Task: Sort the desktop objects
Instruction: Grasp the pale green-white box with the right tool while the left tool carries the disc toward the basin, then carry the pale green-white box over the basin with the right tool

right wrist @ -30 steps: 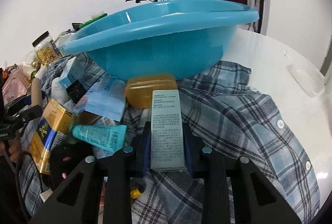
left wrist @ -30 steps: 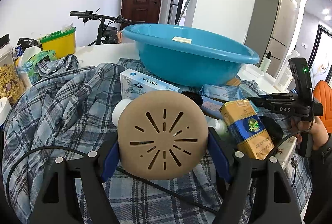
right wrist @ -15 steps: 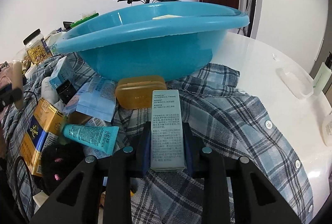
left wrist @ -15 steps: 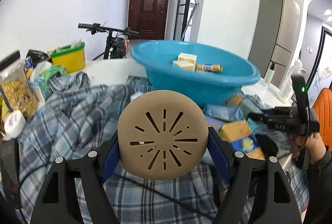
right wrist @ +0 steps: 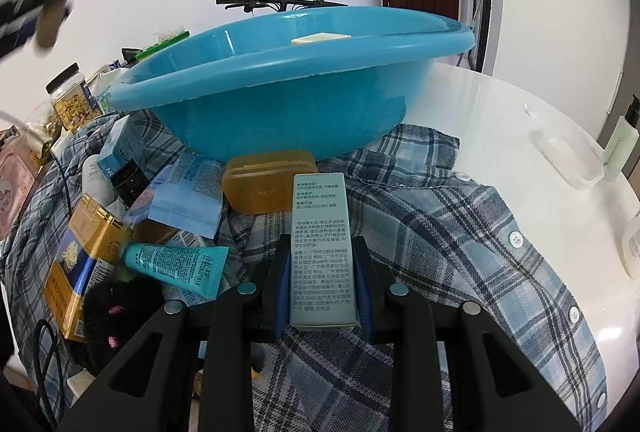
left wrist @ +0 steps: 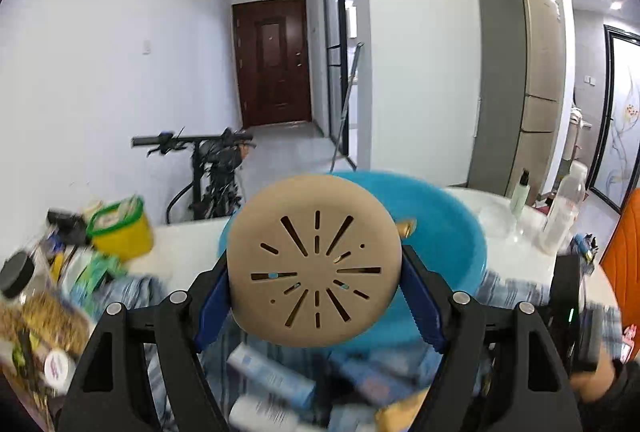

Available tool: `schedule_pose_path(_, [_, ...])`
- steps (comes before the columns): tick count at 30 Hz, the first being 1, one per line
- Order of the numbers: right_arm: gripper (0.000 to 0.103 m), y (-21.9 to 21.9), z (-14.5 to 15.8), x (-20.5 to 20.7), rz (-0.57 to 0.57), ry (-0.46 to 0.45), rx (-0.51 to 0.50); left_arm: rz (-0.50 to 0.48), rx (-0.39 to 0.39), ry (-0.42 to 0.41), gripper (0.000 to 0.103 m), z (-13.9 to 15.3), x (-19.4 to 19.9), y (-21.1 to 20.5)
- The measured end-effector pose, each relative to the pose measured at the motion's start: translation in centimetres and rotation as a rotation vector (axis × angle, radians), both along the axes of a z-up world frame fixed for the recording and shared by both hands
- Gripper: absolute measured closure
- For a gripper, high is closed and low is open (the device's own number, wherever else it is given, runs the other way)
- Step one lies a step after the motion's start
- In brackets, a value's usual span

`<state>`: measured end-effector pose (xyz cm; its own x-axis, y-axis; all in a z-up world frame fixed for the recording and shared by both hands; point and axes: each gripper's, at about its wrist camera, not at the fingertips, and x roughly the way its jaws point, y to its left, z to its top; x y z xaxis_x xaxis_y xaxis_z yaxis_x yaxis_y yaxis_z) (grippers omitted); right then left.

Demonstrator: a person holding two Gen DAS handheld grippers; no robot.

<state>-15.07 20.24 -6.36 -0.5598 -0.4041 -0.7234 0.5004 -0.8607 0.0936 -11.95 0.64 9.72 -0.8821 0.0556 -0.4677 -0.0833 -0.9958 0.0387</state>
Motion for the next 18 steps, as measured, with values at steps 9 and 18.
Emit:
schedule_pose_path(9, [0.076, 0.2, 0.0, 0.0, -0.012, -0.001, -0.004, -0.027, -0.038, 0.050, 0.024, 2.1, -5.1, 2.4])
schedule_pose_path(18, [0.076, 0.0, -0.2, -0.1, -0.028, -0.001, 0.026, 0.025, 0.003, -0.033, 0.024, -1.2, -9.3, -0.4])
